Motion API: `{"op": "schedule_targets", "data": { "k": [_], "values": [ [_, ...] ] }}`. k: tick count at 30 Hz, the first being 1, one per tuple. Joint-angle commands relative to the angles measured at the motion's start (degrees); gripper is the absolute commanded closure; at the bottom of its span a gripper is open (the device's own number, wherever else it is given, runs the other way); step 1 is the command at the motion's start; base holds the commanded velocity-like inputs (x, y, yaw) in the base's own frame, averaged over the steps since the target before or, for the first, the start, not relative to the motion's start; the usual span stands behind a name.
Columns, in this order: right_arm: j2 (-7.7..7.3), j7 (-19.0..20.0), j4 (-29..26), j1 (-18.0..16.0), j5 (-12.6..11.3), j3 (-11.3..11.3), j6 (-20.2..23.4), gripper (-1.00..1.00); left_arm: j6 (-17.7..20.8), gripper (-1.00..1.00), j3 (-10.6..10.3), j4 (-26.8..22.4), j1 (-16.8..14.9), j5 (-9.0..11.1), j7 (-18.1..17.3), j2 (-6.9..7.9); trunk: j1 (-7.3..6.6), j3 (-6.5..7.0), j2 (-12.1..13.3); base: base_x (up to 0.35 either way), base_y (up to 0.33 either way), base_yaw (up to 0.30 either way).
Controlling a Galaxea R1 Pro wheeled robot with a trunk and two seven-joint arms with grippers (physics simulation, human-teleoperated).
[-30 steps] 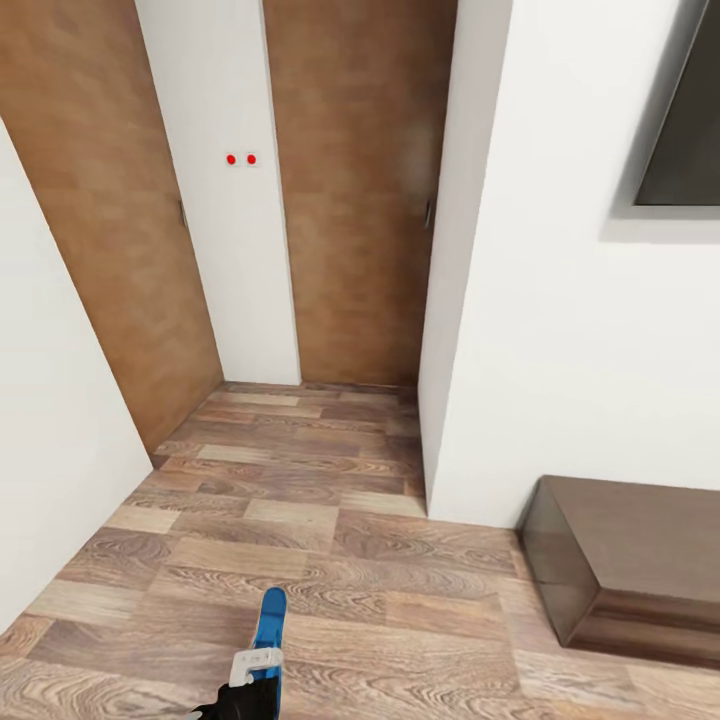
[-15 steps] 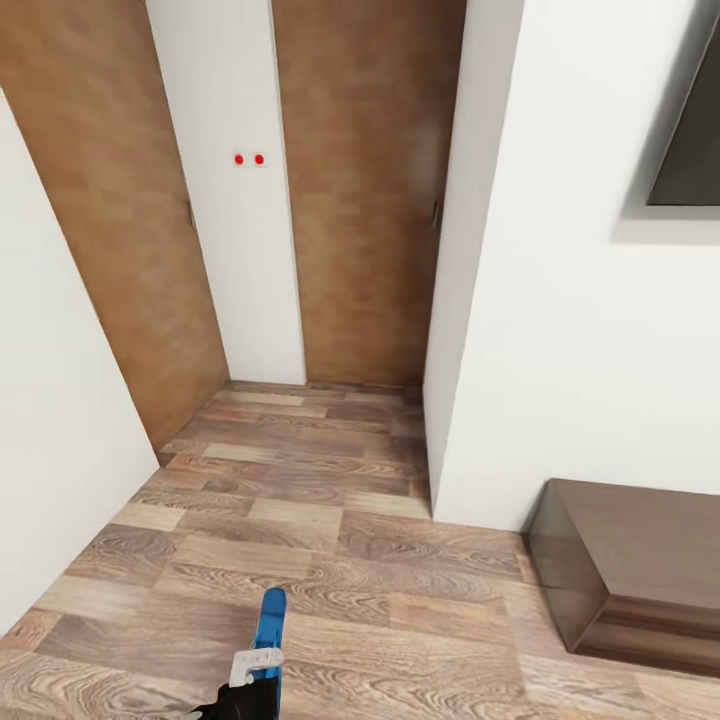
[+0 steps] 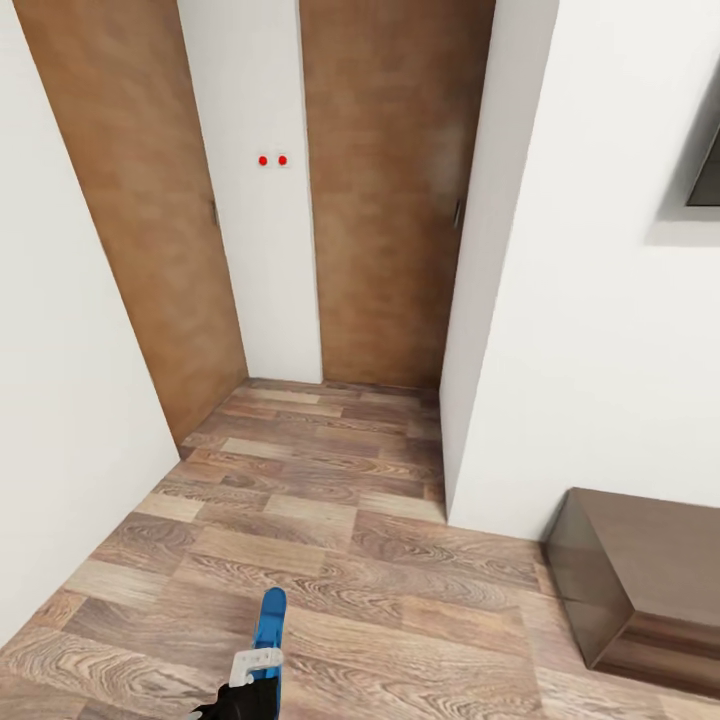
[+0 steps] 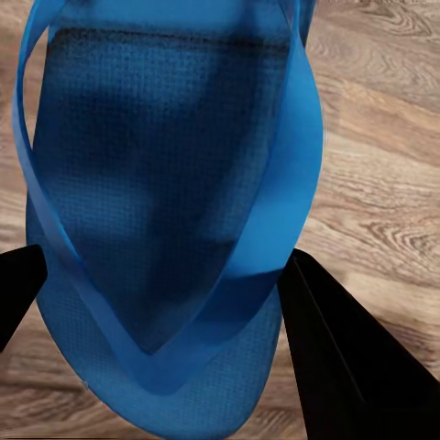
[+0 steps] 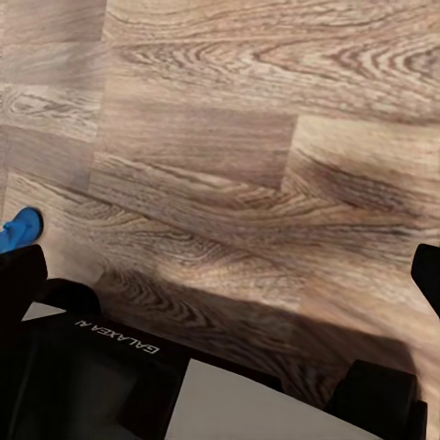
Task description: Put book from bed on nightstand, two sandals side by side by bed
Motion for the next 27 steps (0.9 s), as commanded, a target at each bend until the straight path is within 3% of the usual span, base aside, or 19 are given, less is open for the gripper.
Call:
{"op": "schedule_targets", "data": {
  "k": [1,27],
  "values": [
    [0.00,0.3,0.0,0.0,-0.1,-0.2,0.1,-1.00,0.3,1.00,0.5,0.0,0.0,0.4,-0.4,-0.06,-0.01,-0.07,0.0,0.000,0.000,0.208],
    [-0.09,0.1,0.0,0.0,-0.1,-0.3,0.2,-1.00,0.3,1.00,0.5,0.0,0.0,0.4,-0.4,-0.06,-0.01,-0.88,0.0,0.000,0.000,0.265]
  ]
}}
